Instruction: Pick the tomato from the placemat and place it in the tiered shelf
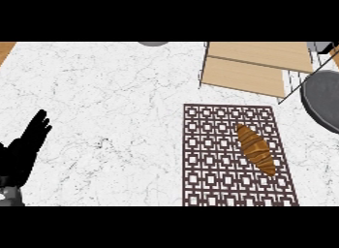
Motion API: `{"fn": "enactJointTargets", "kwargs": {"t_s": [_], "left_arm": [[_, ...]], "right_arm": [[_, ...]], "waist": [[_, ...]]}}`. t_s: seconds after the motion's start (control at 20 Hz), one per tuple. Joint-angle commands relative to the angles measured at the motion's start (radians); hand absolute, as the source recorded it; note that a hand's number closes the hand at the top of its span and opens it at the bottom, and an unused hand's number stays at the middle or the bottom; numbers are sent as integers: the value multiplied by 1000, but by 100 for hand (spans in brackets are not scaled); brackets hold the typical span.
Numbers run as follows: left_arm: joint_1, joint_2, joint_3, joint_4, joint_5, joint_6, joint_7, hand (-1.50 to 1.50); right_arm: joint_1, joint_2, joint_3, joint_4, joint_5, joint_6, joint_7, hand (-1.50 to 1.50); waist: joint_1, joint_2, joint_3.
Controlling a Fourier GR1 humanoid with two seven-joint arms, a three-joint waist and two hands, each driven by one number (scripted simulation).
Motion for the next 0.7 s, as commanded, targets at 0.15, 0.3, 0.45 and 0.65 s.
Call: {"fn": "enactJointTargets", "kwargs": {"t_s": [0.15, 0.3, 0.45, 0.65], "left_arm": [[-28, 0, 11, 46, -3, -11, -22, 0], [-65, 20, 25, 50, -1, -10, 20, 0], [-7, -12, 5, 24, -13, -9, -16, 0], [-2, 44, 50, -19, 32, -55, 33, 0]], "right_arm": [[-26, -46, 57, 207, 114, -118, -82, 150], [29, -69, 24, 283, 118, -204, -188, 150], [-18, -45, 26, 381, 132, -269, -200, 150], [-34, -62, -28, 501, 116, -342, -260, 150]], "waist": [[1, 2, 0], [-1, 3, 0], [3, 2, 0], [8, 2, 1]]}}
